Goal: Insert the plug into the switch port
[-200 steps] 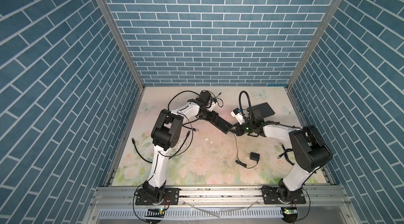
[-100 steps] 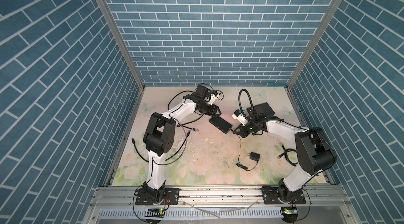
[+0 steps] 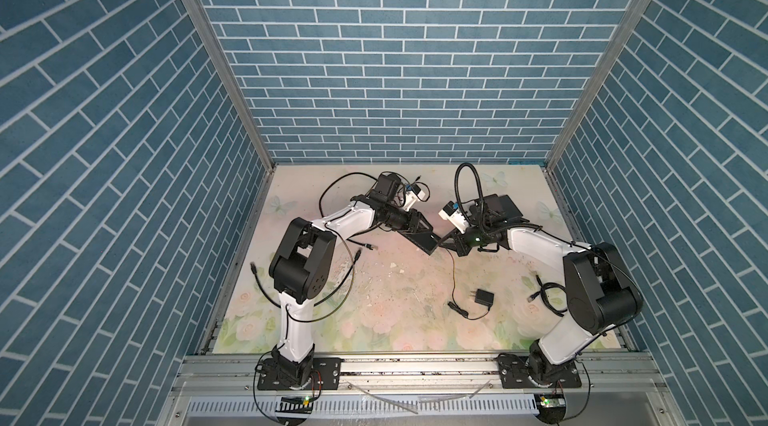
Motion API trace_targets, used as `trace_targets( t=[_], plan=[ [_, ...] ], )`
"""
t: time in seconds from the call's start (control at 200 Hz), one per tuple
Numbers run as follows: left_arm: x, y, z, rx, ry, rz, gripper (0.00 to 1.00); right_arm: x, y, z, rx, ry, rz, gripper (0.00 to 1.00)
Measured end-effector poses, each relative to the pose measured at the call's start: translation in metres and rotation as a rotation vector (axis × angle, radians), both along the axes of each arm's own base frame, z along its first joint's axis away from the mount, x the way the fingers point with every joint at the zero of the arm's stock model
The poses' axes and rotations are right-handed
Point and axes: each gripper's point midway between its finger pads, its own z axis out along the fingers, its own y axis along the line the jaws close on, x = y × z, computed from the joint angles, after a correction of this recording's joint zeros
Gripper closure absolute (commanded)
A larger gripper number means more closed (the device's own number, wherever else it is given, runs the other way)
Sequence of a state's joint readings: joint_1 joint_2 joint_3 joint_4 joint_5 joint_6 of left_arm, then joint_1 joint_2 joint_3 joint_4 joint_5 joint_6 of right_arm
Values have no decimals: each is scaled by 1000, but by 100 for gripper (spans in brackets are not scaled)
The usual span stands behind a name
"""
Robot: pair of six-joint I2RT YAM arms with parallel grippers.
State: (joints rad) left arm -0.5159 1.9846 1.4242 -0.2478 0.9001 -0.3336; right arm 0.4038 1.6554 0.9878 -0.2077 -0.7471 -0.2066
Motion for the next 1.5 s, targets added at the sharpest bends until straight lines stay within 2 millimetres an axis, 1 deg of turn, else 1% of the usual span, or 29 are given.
trace_targets(
  t=[0.135, 0.29, 0.345, 0.43, 0.54, 0.68, 0.71, 0.795, 0.87, 1.0, 1.06, 1.175, 1.26, 1.5],
  plan=[
    [-6, -8, 1, -14, 3, -13, 63, 1, 1, 2, 10, -9, 4, 98],
    [-13, -10, -9, -5, 31, -15, 66, 2, 3, 4, 19, -16, 8, 98],
    [-14, -9, -10, -3, 39, -12, 67, 2, 3, 5, 22, -20, 9, 98],
    [-14, -10, -10, -5, 42, -9, 71, 3, 4, 6, 26, -26, 9, 98],
    [-13, -10, -9, -9, 41, -6, 72, 4, 4, 7, 29, -32, 10, 98],
    [-12, -11, -8, -15, 41, -6, 80, 5, 4, 7, 30, -36, 10, 98],
    [-12, -11, -8, -16, 44, -3, 82, 5, 4, 7, 30, -36, 10, 97],
    [-12, -11, -9, -19, 44, -1, 84, 5, 4, 7, 30, -36, 9, 93],
    [-12, -11, -9, -25, 48, 2, 87, 5, 4, 7, 29, -32, 5, 86],
    [-13, -12, -10, -35, 56, 1, 88, 6, 4, 7, 30, -27, -6, 73],
    [-13, -12, -11, -36, 61, 3, 88, 7, 4, 8, 31, -28, -10, 69],
    [-13, -12, -10, -41, 60, 4, 88, 11, 5, 14, 43, -55, -18, 68],
    [-12, -13, -9, -48, 57, 4, 88, 15, 6, 21, 55, -81, -22, 70],
    [-12, -14, -7, -60, 62, 8, 88, 16, 7, 22, 61, -89, -24, 72]
  ],
)
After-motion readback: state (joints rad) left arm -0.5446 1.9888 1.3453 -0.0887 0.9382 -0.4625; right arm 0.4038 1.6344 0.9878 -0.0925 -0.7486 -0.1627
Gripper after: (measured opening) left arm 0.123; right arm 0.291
